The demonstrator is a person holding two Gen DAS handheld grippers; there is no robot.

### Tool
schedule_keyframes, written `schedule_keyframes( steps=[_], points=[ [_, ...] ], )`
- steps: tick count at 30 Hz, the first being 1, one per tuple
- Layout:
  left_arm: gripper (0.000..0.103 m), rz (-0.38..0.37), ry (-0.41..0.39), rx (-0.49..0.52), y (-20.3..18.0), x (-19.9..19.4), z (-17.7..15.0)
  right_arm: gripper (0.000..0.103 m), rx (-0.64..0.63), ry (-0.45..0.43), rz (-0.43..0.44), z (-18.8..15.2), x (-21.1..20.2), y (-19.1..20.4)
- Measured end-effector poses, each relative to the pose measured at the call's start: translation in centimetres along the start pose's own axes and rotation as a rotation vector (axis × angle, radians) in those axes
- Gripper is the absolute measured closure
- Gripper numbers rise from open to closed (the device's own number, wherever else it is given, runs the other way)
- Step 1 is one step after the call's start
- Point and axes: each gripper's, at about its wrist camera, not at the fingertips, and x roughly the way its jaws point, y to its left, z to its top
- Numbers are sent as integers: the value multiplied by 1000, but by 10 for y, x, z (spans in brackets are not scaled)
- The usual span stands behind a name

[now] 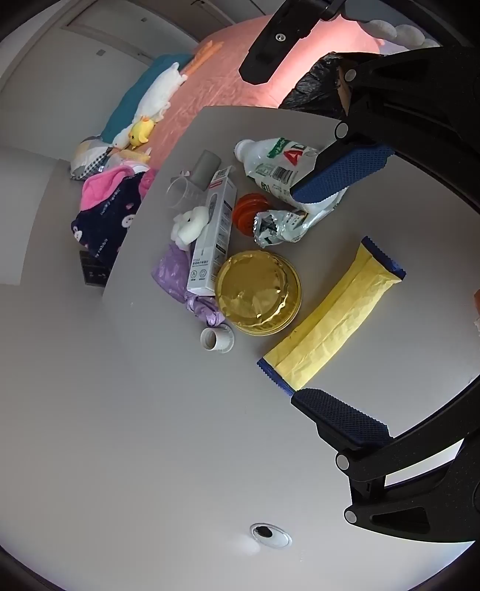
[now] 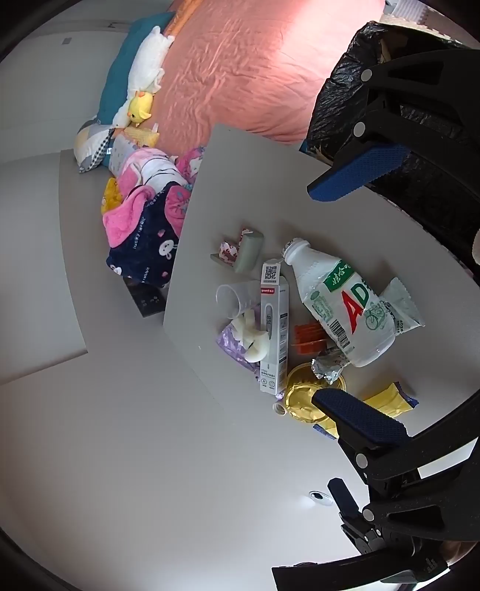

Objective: Collect trash

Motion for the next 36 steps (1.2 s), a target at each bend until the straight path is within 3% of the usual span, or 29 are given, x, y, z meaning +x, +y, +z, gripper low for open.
schedule_keyframes(
  steps=[2,36],
  points=[
    [6,19,-26,14,-7,-7,-2,2,-1,0,-1,0,0,0],
    [6,-7,-12,13,-5,-1,-2,2,11,1,4,-1,2,-3]
  ],
)
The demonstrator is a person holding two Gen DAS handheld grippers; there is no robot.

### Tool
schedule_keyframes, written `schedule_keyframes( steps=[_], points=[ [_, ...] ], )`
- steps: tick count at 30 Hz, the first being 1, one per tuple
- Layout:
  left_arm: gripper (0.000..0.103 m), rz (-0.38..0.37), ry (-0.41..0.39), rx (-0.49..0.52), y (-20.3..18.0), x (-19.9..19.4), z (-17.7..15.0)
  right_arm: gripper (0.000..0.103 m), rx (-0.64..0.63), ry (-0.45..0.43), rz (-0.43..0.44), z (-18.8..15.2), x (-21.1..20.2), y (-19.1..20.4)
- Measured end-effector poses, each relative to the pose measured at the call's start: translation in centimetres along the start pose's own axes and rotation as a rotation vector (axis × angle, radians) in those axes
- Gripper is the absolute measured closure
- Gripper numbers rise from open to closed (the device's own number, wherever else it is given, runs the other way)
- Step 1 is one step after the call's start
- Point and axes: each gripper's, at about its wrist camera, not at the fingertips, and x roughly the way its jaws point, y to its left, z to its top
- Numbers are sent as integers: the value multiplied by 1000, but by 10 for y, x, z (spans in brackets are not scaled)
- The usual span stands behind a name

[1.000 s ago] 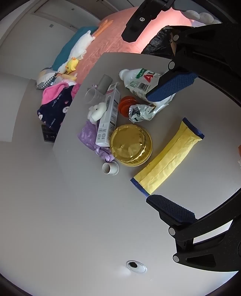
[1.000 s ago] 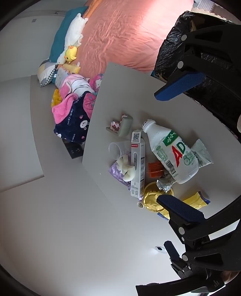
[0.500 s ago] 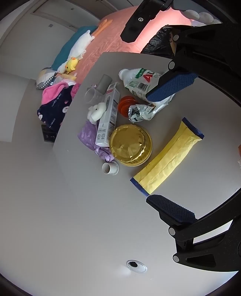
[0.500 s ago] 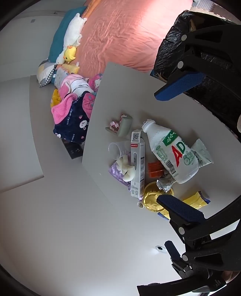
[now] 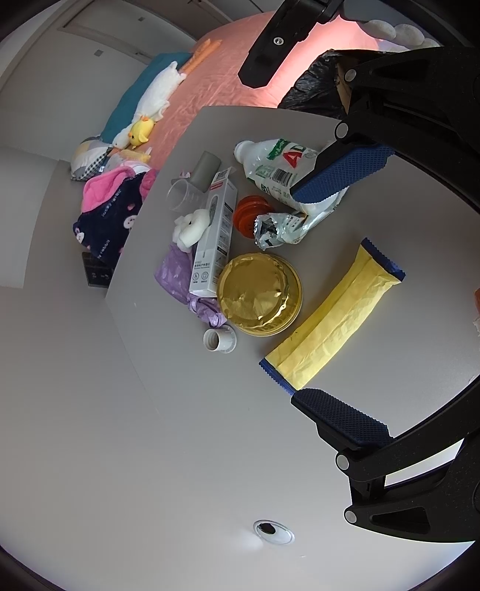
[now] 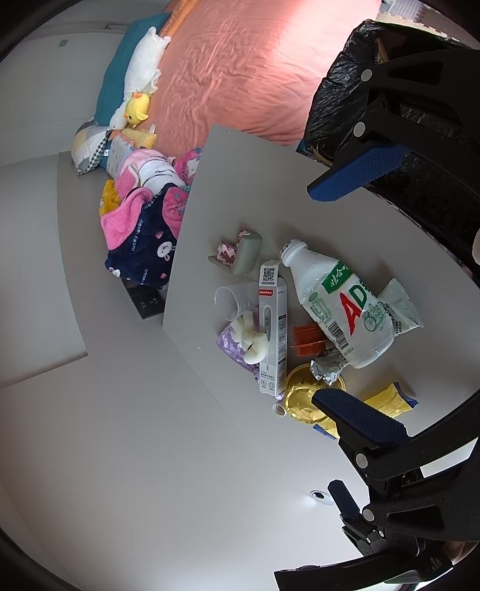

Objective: Collect trash

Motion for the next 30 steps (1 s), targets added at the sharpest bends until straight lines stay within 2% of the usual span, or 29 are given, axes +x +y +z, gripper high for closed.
schedule_keyframes(
  steps=[30],
  points=[
    [6,1,-4,7,-3,-1,0,2,3,-2,1,-1,-1,-1]
  ],
)
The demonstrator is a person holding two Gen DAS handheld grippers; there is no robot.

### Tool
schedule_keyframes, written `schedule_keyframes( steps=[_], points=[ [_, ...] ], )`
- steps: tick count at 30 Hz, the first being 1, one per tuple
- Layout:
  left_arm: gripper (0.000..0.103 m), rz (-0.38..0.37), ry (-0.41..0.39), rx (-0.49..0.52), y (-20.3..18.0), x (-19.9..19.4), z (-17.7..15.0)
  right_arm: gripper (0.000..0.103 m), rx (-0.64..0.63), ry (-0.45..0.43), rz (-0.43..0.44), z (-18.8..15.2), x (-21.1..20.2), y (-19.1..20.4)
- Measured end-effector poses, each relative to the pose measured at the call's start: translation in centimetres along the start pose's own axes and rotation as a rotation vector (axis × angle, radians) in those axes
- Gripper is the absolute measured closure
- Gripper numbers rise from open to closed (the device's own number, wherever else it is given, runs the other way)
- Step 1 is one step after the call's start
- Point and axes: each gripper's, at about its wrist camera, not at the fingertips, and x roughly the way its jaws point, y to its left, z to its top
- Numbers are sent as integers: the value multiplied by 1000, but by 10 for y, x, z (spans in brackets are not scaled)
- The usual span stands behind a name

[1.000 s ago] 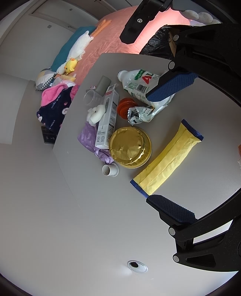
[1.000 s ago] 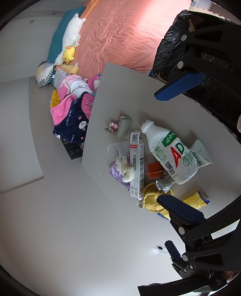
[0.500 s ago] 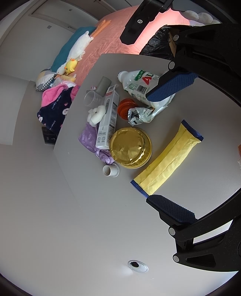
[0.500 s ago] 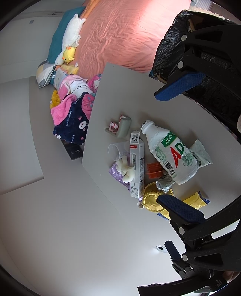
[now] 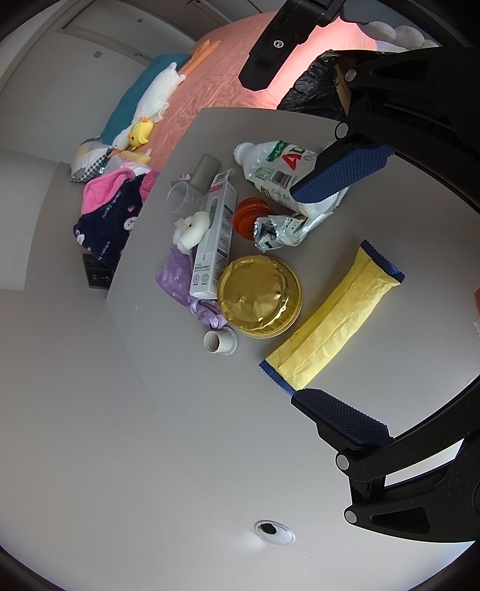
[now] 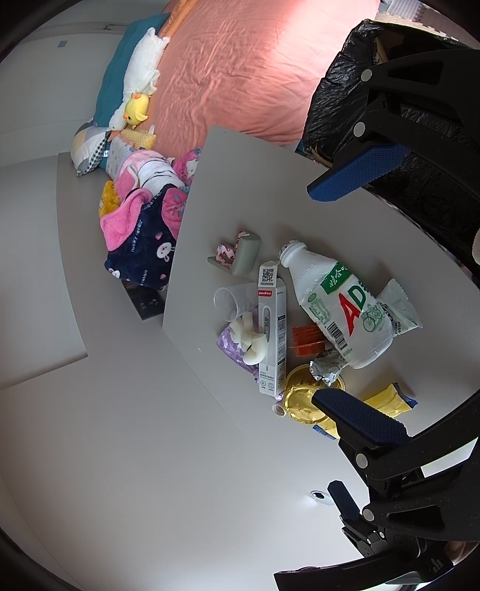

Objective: Collect trash

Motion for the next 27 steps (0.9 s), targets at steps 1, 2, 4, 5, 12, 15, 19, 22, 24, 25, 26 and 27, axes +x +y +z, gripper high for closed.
schedule_keyframes(
  steps=[1,2,4,5,12,15,19,22,24,25,26,27],
  points=[
    [6,-1,0,0,0,0,0,2,0,0,1,0,0,0],
    [6,-1,1,0,0,0,0,2,-1,0,1,0,0,0],
    [6,-1,-1,0,0,0,0,2,-1,0,0,0,0,0],
    [6,-2,0,1,0,0,0,2,-1,1,1,0,0,0],
    [6,-2,1,2,0,0,-1,2,0,1,1,0,1,0],
    [6,2,2,-1,0,0,-1,2,0,1,1,0,0,0],
    [6,32,-3,-11,0,2,-4,2,5,13,1,-4,4,-2],
    [6,18,12,-26,4,6,-4,2,14,28,3,-7,8,-3],
    [6,14,15,-37,6,8,-4,2,19,37,3,-8,11,-5],
    [6,13,15,-41,6,8,-4,2,24,43,5,-9,12,-6],
    [6,14,16,-44,7,9,-4,2,30,49,8,-9,14,-7],
    [6,17,19,-45,8,10,-4,2,35,54,12,-9,15,-8]
  ],
)
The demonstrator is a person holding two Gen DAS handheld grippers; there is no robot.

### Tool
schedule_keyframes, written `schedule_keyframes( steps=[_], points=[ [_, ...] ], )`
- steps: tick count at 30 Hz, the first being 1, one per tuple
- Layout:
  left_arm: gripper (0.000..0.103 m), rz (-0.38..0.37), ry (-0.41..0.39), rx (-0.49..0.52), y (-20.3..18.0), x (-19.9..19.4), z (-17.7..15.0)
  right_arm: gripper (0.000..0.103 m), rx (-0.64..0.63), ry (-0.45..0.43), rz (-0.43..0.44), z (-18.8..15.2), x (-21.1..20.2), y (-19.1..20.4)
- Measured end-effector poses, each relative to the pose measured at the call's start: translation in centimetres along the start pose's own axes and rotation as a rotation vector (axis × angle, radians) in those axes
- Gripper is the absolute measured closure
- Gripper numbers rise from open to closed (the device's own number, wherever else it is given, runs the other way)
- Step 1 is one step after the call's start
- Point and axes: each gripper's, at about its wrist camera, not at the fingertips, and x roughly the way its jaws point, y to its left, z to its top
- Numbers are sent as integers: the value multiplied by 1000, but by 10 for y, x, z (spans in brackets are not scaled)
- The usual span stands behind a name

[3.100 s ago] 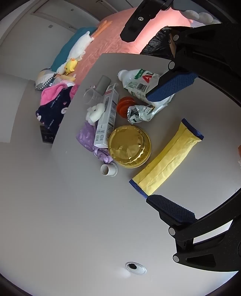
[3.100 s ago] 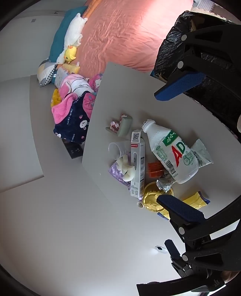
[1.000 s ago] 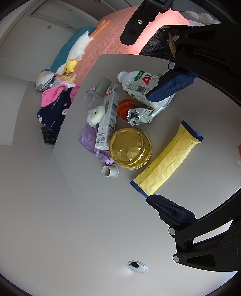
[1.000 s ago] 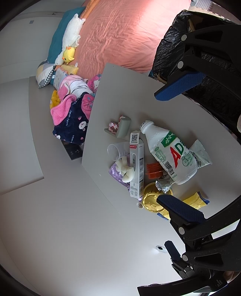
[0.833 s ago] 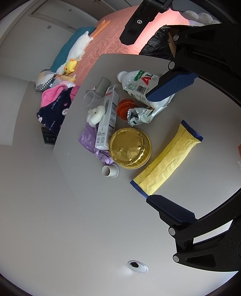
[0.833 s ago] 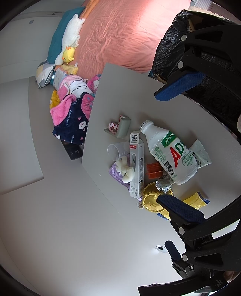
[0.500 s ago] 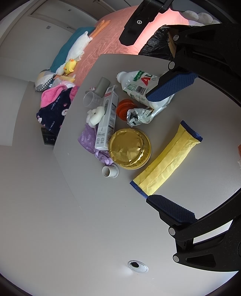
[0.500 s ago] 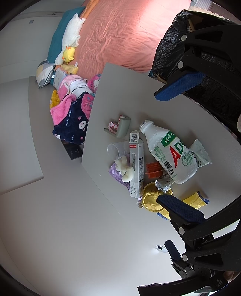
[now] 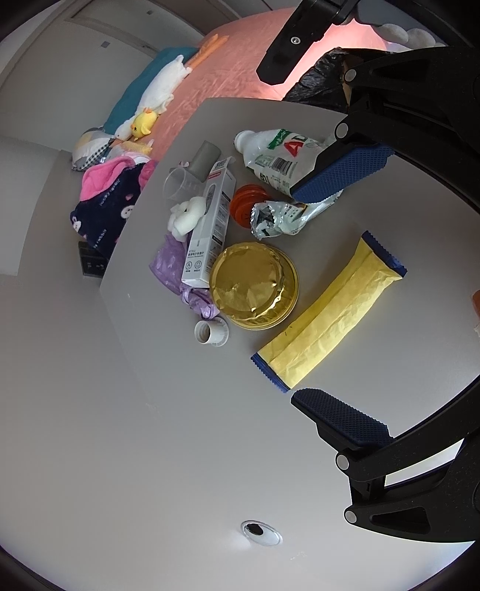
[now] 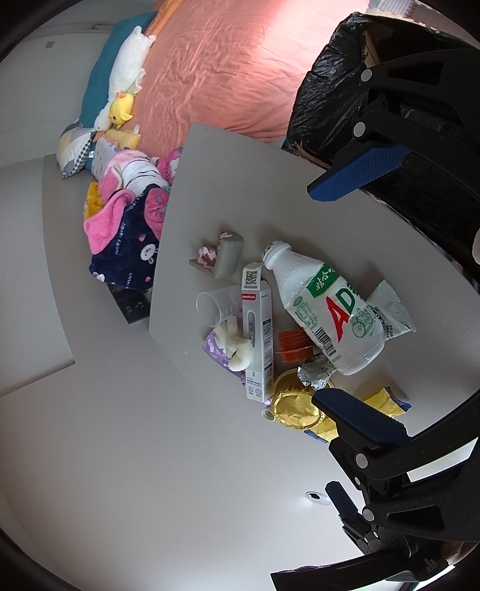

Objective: Collect trash
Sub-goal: 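Grasp the yellow envelope with the left tool while the right tool grasps the white AD bottle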

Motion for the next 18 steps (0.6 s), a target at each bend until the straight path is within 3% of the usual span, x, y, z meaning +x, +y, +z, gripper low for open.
schedule_keyframes(
  steps=[11,18],
  points=[
    [7,45,111,-69,15,32,-5,2,49,73,52,-2,26,-6],
    [23,64,181,-95,21,48,-11,10,73,131,89,-7,45,-11]
  ],
)
